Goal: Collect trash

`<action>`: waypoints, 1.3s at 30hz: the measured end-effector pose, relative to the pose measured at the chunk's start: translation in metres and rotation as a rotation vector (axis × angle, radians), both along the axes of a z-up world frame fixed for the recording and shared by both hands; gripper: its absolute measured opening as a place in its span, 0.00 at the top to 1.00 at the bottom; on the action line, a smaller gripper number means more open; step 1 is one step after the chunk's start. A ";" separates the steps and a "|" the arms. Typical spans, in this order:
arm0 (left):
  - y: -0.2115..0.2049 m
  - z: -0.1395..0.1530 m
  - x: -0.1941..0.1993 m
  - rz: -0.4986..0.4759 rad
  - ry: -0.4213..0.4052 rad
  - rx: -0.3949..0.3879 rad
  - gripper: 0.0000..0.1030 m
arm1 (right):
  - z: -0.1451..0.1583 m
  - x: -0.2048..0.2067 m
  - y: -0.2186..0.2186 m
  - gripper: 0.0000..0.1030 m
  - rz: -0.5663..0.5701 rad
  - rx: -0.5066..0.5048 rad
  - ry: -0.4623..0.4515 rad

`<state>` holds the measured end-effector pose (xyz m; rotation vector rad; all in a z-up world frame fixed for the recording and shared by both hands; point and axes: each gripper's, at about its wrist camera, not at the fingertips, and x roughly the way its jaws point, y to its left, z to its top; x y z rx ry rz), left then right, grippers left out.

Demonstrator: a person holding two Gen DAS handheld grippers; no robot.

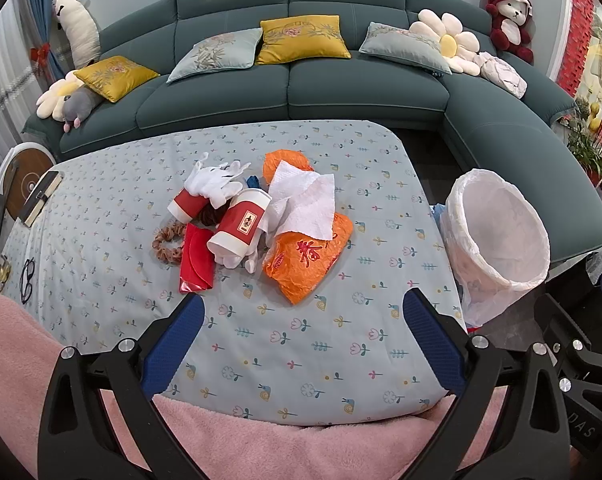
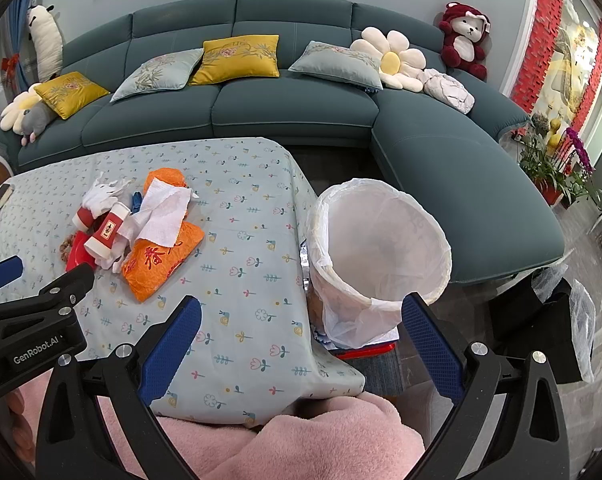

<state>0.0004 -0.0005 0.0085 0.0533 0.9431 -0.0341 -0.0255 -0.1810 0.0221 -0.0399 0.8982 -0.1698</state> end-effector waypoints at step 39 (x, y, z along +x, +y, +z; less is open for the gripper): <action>0.109 -0.071 0.068 0.127 0.093 -0.030 0.08 | -0.028 0.047 0.045 0.07 -0.002 0.083 -0.016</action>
